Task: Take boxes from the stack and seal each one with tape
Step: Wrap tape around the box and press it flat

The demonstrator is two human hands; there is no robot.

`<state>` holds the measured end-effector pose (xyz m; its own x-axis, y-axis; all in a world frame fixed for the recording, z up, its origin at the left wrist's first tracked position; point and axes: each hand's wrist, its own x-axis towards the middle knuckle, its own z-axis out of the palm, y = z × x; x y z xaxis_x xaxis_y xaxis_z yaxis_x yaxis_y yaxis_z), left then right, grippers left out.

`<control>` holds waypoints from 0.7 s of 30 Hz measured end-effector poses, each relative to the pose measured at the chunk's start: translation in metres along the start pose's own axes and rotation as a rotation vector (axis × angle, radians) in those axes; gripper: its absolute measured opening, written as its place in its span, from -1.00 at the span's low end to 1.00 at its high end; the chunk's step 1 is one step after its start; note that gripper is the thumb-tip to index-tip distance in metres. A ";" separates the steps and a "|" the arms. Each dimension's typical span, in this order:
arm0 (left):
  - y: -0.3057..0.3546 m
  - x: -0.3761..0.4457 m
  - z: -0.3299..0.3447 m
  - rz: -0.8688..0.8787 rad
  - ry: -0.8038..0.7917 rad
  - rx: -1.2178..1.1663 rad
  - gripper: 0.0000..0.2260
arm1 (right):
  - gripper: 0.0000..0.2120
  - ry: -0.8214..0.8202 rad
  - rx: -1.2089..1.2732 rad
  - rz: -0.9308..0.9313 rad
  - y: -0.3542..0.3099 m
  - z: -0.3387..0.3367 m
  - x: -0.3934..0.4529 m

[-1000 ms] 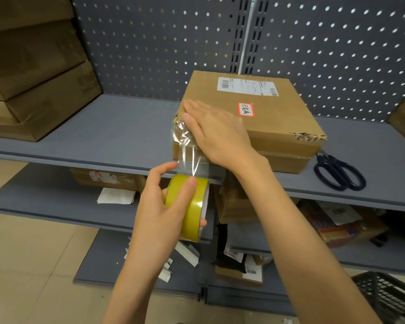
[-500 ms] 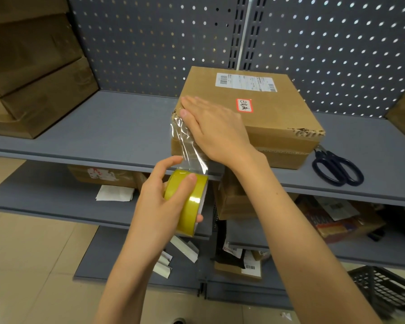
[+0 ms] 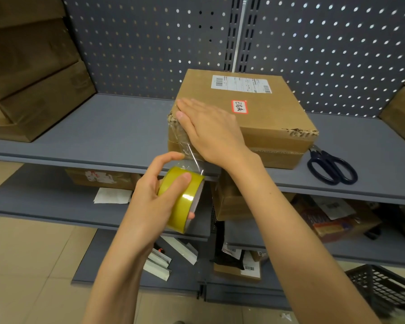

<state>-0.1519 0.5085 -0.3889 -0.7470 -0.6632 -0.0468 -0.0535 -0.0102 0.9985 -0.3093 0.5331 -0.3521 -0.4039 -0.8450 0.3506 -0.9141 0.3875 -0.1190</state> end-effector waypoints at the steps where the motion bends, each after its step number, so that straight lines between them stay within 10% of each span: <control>1: -0.001 0.000 0.000 0.001 0.005 -0.002 -0.74 | -0.59 0.001 0.005 0.001 -0.001 -0.001 0.000; 13: -0.009 0.001 0.003 -0.034 0.101 0.020 -0.70 | -0.65 0.191 0.447 0.076 0.009 -0.008 -0.011; 21: -0.008 -0.001 0.005 -0.048 0.131 0.014 -0.72 | -0.70 0.531 0.155 0.392 0.081 -0.034 -0.058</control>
<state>-0.1542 0.5128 -0.3975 -0.6506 -0.7542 -0.0895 -0.0970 -0.0343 0.9947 -0.3585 0.6261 -0.3506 -0.6703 -0.3416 0.6588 -0.7143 0.5377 -0.4479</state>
